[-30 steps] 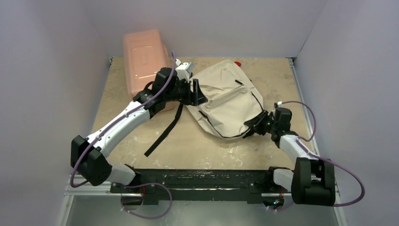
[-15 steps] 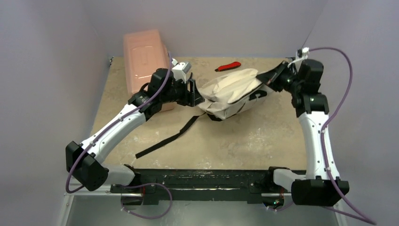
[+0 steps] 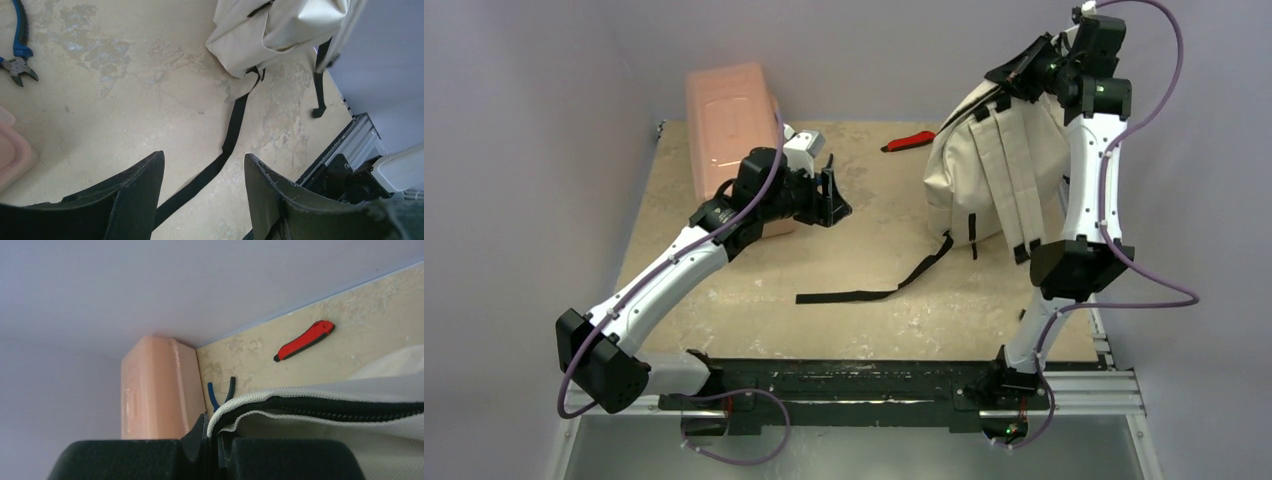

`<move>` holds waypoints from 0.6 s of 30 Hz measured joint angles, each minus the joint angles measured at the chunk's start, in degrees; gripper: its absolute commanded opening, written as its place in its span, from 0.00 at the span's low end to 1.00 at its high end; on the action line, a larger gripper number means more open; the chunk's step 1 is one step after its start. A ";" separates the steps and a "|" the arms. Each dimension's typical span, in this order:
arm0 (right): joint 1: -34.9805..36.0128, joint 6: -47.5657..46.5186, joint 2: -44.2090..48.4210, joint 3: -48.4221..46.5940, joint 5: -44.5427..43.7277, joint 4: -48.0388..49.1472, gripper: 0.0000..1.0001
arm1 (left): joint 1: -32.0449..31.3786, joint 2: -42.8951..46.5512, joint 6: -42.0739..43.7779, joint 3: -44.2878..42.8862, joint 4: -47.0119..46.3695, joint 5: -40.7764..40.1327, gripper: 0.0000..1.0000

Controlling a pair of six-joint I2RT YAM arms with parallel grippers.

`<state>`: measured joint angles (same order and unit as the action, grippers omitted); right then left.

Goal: Pack the student bag
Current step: Place the student bag at the center of the board.

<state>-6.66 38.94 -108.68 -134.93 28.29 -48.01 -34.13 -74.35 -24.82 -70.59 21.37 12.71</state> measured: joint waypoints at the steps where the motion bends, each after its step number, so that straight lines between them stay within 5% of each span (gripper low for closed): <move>1: -0.35 0.33 -0.90 -1.01 0.04 0.37 0.00 | 0.00 0.00 0.24 0.00 0.22 -0.17 0.59; 18: -1.42 5.25 0.74 -2.84 1.70 -1.33 0.00 | 0.00 -1.53 0.48 0.00 0.72 -0.72 0.59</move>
<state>-8.08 44.18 -107.94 -137.78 30.00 -49.34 -34.13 -75.88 -24.34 -70.59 22.09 11.99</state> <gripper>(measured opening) 0.044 0.588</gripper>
